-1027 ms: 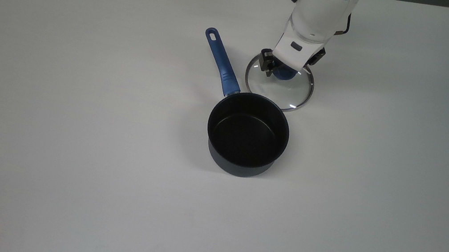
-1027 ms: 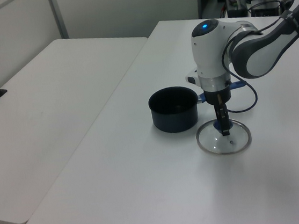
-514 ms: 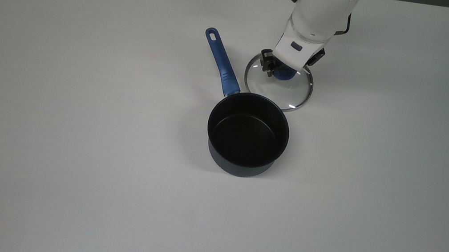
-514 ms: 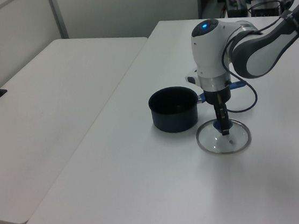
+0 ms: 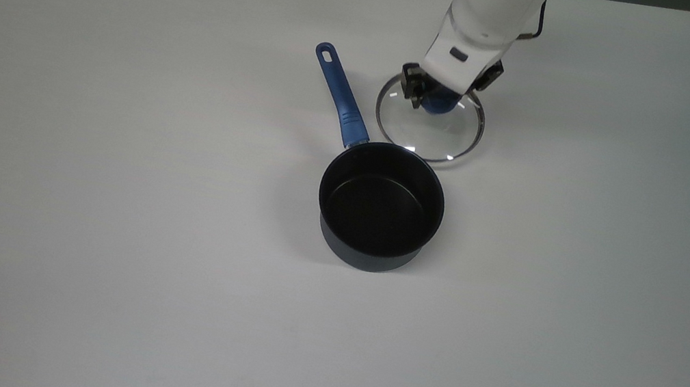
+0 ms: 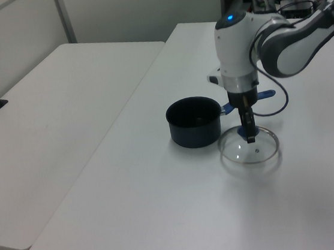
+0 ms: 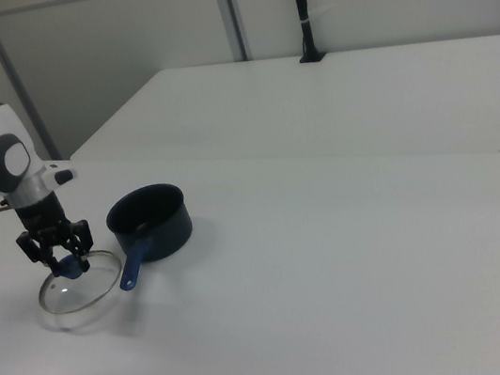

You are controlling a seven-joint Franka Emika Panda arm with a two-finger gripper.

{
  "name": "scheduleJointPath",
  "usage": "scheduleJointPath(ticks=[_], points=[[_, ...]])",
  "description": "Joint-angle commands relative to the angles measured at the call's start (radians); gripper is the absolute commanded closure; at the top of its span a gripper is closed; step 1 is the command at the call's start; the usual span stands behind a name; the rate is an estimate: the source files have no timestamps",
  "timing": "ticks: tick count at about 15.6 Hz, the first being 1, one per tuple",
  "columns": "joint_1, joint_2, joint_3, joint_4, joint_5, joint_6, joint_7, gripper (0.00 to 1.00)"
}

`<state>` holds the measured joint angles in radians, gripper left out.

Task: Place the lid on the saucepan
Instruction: 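Lift the glass lid off the table by its knob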

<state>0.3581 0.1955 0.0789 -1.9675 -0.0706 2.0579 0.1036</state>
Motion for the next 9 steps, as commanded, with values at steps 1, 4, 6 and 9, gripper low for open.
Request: scheduleJointPath(ticks=[1, 4, 6, 9], points=[[0.001, -0.048, 0.001, -0.004, -0.012, -0.044, 0.005, 0.68], [-0.001, -0.076, -0.002, -0.001, -0.008, -0.064, 0.005, 0.68], [-0.005, -0.096, -0.004, 0.002, -0.005, -0.082, 0.004, 0.68], [-0.019, -0.102, -0.01, 0.041, 0.0, -0.114, -0.004, 0.68]])
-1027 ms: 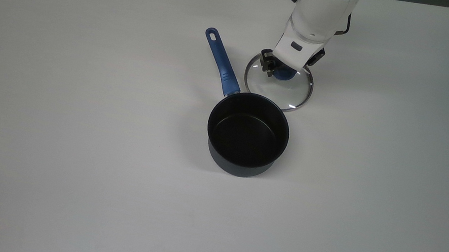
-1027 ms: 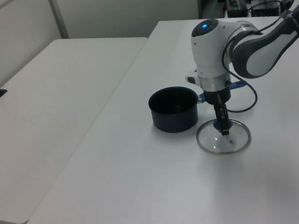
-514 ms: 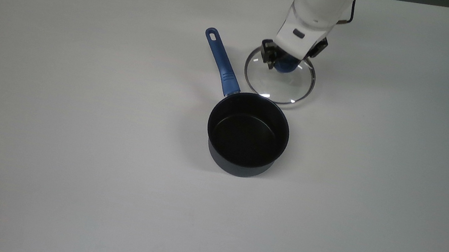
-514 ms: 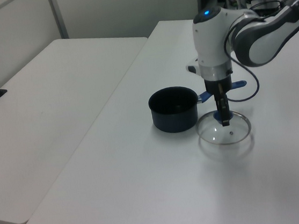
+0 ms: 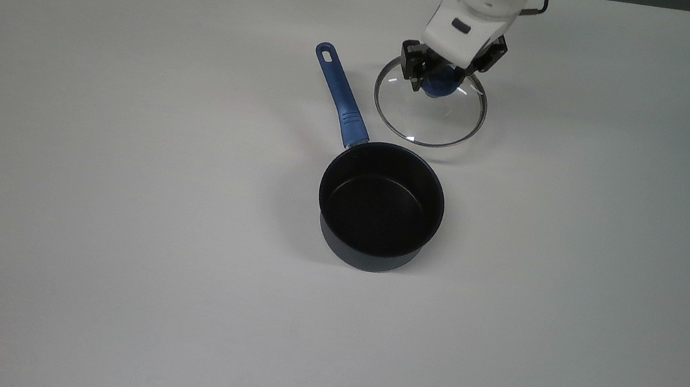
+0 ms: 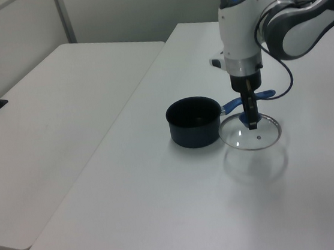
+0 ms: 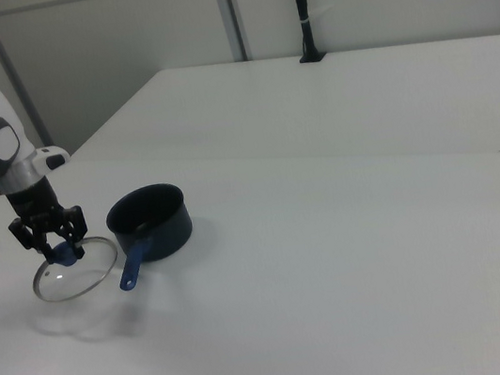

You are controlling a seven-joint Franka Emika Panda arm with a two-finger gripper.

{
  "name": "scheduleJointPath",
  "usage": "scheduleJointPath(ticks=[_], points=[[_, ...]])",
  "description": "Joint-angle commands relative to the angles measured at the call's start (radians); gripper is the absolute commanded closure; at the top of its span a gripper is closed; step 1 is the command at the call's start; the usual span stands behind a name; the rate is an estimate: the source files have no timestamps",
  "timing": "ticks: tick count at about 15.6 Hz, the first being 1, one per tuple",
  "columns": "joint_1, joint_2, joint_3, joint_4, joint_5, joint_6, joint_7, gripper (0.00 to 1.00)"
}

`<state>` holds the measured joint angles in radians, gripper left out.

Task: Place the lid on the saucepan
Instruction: 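Lift the glass lid off the table by its knob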

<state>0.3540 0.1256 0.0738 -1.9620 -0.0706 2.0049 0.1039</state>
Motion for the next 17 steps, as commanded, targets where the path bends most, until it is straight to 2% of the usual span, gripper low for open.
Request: scheduleJointPath(ticks=[1, 5, 8, 11, 14, 17], points=[[-0.015, -0.032, -0.006, 0.043, 0.0, -0.067, -0.007, 0.68], [-0.021, -0.024, -0.019, 0.083, 0.008, -0.072, -0.001, 0.68], [-0.043, -0.014, -0.034, 0.138, 0.041, -0.072, -0.004, 0.68], [-0.065, 0.028, -0.045, 0.202, 0.055, -0.083, -0.003, 0.68], [-0.095, 0.086, -0.045, 0.307, 0.084, -0.11, 0.003, 0.69], [-0.112, 0.121, -0.045, 0.356, 0.101, -0.112, 0.028, 0.69]])
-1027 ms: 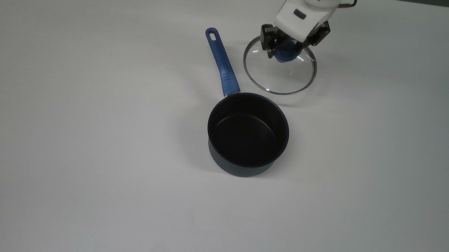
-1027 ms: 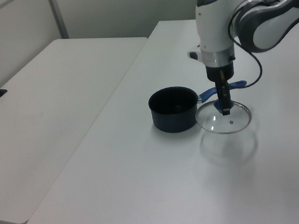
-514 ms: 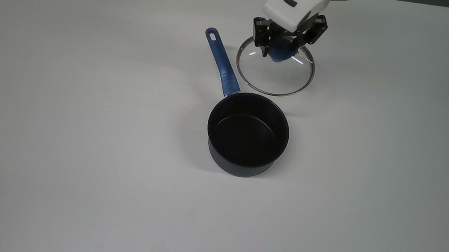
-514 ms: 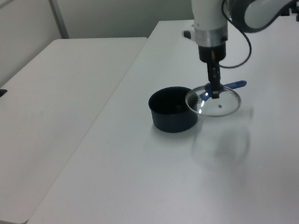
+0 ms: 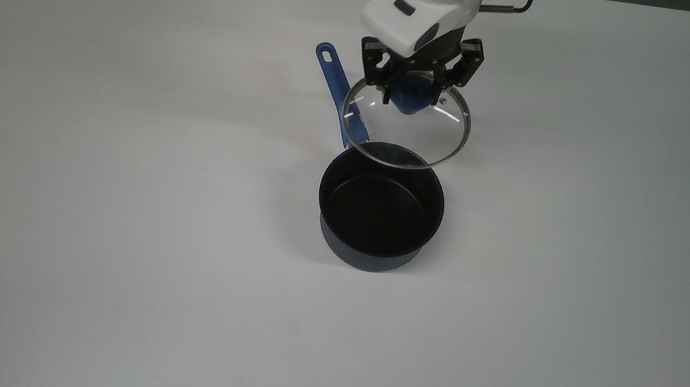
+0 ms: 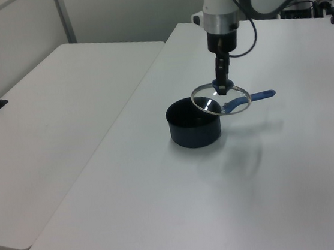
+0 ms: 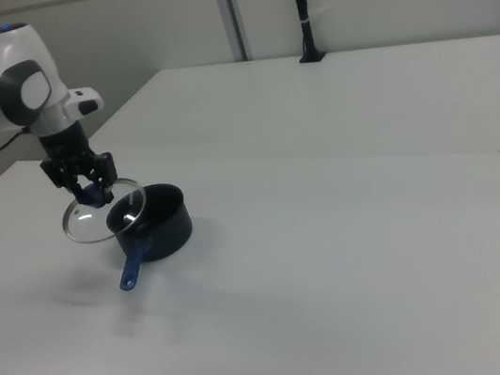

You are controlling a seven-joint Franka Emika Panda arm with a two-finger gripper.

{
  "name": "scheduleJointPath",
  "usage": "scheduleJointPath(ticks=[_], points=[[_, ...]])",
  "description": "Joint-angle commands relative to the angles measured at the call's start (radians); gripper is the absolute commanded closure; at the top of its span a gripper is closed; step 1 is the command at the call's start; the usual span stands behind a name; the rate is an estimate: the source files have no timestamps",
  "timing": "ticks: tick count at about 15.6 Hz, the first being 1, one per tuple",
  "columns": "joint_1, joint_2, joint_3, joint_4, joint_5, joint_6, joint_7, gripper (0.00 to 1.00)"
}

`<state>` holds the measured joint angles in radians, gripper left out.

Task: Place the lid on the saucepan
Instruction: 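Carry the lid over the black saucepan and lower it onto the rim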

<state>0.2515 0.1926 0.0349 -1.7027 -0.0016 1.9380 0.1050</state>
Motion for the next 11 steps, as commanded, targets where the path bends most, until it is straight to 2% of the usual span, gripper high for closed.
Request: scheduleJointPath(ticks=[1, 6, 11], points=[[-0.012, 0.073, -0.006, 0.118, 0.034, -0.044, 0.05, 0.69], [-0.018, 0.174, -0.007, 0.208, 0.026, -0.033, 0.148, 0.69], [-0.035, 0.223, -0.007, 0.274, 0.028, -0.025, 0.218, 0.69]])
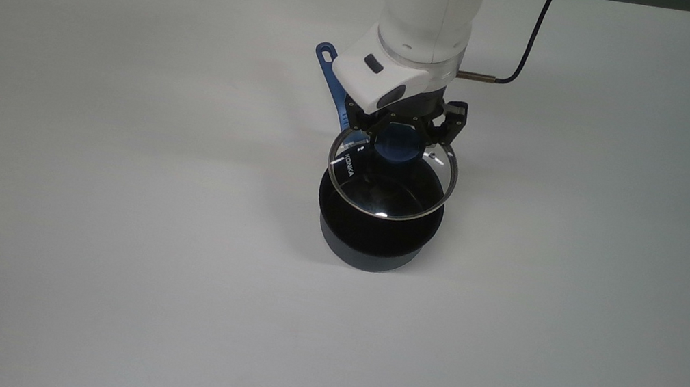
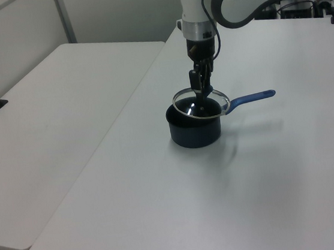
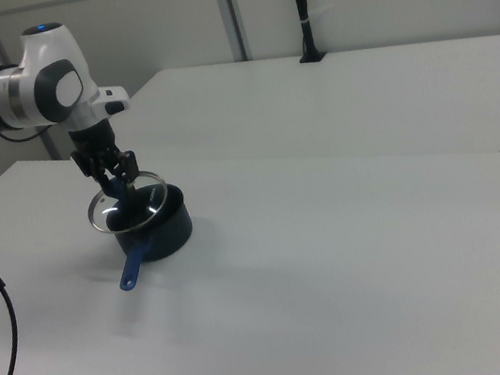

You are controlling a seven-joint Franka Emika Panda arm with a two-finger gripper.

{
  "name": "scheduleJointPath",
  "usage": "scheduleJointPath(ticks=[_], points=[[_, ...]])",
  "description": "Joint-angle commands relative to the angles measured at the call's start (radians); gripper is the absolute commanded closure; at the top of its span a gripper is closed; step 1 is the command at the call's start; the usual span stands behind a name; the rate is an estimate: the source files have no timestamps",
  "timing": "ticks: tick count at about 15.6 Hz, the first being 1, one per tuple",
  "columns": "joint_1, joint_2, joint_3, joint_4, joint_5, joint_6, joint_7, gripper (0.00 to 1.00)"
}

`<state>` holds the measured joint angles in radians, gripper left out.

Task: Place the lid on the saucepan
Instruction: 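Carry the lid over the black saucepan and lower it onto the rim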

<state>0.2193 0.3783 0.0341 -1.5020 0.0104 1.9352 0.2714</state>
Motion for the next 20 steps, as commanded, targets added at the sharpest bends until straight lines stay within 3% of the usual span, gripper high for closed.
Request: scheduleJointPath(ticks=[1, 9, 20], points=[[-0.008, 0.05, -0.005, 0.092, 0.016, -0.022, 0.072, 0.69], [0.0, 0.132, -0.002, 0.149, 0.01, 0.005, 0.152, 0.69], [0.0, 0.134, 0.004, 0.147, -0.001, 0.025, 0.163, 0.69]])
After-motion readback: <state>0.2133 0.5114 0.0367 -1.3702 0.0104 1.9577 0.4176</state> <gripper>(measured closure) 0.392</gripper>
